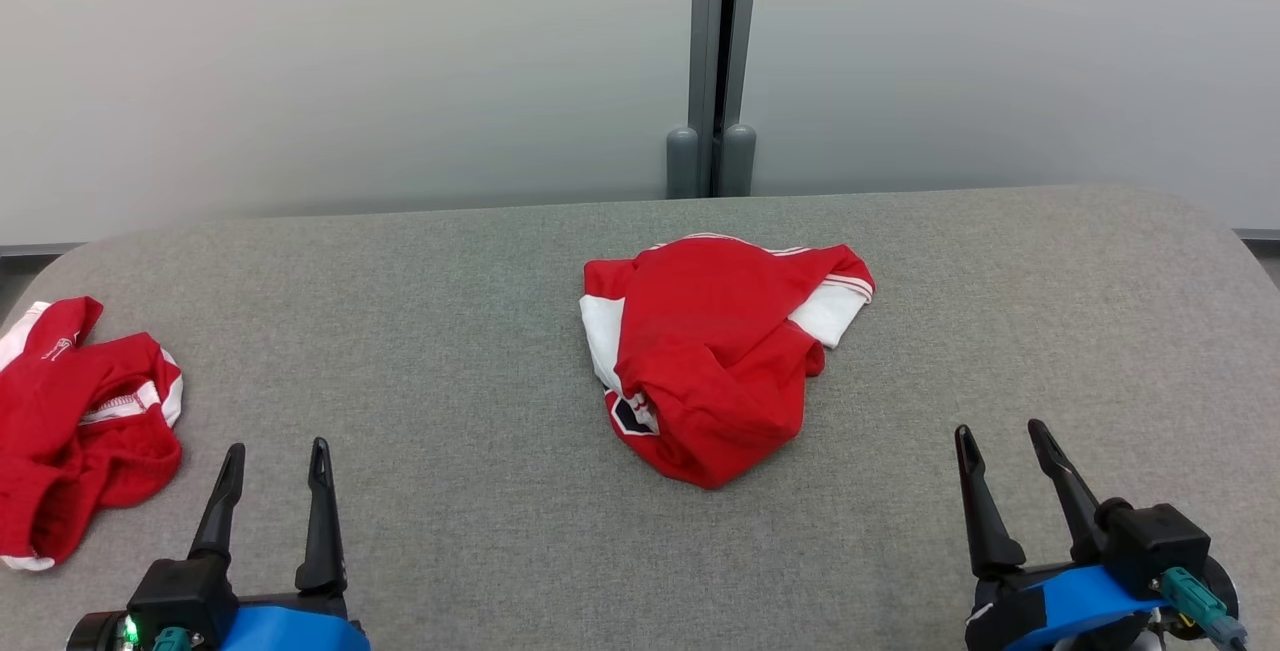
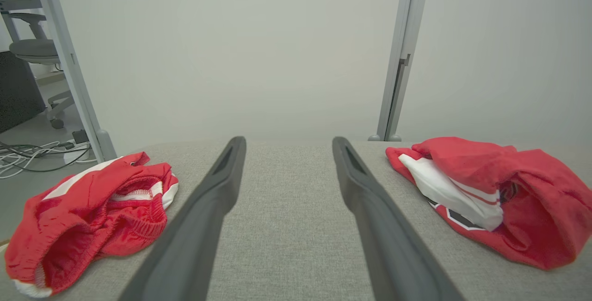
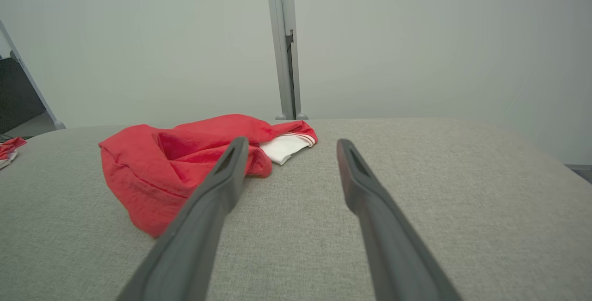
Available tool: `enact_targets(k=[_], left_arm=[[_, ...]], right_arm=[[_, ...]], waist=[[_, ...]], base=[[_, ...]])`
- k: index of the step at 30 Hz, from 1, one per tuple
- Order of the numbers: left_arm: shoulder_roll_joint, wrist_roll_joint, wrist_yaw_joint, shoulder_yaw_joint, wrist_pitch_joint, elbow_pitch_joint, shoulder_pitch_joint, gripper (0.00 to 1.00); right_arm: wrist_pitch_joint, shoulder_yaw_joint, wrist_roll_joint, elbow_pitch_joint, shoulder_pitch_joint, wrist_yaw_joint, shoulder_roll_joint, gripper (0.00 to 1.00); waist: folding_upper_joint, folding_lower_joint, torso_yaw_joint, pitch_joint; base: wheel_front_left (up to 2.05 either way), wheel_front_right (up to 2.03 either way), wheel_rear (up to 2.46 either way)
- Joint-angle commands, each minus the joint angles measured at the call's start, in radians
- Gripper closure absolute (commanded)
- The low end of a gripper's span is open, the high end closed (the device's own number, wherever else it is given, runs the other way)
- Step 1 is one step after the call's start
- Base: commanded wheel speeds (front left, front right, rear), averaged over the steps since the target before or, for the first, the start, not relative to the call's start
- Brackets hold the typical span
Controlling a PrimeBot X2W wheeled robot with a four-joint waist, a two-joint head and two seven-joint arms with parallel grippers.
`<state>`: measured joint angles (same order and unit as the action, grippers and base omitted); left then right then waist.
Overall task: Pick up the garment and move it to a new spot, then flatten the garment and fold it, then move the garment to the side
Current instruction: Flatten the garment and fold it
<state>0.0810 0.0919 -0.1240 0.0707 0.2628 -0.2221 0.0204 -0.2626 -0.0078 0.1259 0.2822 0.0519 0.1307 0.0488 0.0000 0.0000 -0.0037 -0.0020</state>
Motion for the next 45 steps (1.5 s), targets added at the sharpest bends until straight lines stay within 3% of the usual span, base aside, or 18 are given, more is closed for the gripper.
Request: enact_targets(k=[1,9,14,26,35,45], left_arm=[[0.001,-0.009,-0.006,0.005,0.003,-0.004,-0.008,0.0],[-0.004,-0.026,-0.007,0.011,0.003,-0.012,-0.012,0.0],[-0.006,-0.032,-0.008,0.001,0.003,-0.014,-0.027,0.0],[-0.01,-0.012,-0.009,-0.053,0.003,0.005,-0.114,0.0],[-0.015,0.013,-0.01,-0.105,0.003,0.041,-0.212,0.0],[-0.021,0.037,-0.007,-0.144,0.003,0.073,-0.278,0.0]], right_arm=[[-0.003,-0.001,-0.004,0.004,-0.006,0.0,0.003,0.0],[-0.003,-0.011,-0.015,0.023,-0.003,0.0,0.003,0.0],[-0.003,-0.02,-0.069,0.046,0.084,0.0,0.004,0.0],[-0.003,-0.019,-0.123,0.169,0.453,0.0,0.106,0.0],[-0.002,-0.022,-0.162,0.39,0.735,0.0,0.212,0.0],[0.032,-0.033,-0.231,0.666,0.884,0.0,0.277,0.0]], waist=[[0.0,0.0,0.0,0.0],[0.0,0.0,0.007,0.003],[0.0,0.0,0.023,0.02],[0.0,0.0,0.102,0.162],[0.0,0.0,0.182,0.3],[0.0,0.0,0.263,0.402]], base=[[0.0,0.0,0.0],[0.0,0.0,0.0],[0.0,0.0,0.0],[0.0,0.0,0.0],[0.0,0.0,0.0],[0.0,0.0,0.0]])
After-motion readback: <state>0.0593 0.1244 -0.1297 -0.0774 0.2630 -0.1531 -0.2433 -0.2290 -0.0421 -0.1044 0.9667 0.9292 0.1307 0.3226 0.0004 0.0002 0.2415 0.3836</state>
